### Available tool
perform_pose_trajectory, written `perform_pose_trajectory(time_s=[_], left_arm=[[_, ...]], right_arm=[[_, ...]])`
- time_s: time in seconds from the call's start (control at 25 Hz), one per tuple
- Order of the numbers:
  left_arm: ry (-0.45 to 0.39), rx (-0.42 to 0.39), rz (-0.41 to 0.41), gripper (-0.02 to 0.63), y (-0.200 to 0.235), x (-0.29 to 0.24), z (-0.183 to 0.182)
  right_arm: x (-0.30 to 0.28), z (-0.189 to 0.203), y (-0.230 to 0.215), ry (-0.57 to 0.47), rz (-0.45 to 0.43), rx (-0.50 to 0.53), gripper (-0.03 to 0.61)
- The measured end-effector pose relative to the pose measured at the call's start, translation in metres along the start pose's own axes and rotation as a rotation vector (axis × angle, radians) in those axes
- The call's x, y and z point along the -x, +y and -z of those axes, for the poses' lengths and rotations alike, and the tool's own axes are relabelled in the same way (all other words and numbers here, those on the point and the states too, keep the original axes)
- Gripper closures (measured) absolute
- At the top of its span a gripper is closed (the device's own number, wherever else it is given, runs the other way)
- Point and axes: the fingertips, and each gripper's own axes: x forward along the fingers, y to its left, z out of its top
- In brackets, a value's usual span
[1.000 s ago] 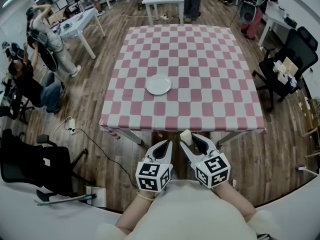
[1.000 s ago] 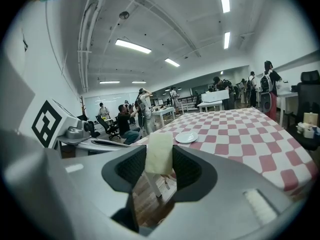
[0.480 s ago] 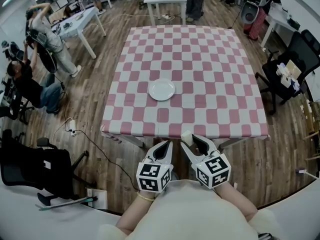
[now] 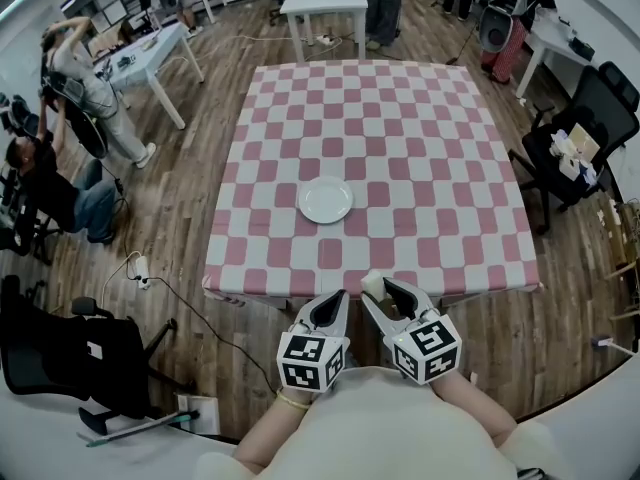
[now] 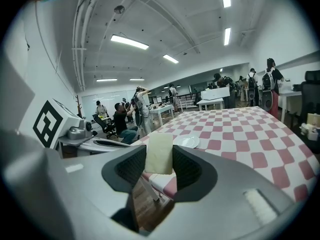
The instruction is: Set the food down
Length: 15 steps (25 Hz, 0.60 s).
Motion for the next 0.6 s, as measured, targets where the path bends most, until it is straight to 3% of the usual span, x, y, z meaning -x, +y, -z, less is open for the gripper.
perform_pose_trajectory(time_s=[0.6], left_arm=[[0.016, 0.003, 0.021, 0.614, 0.063, -0.021, -0.026]], right_arm=[[-0.069, -0.023, -0.005, 0.011, 0.021, -0.014, 0.408]])
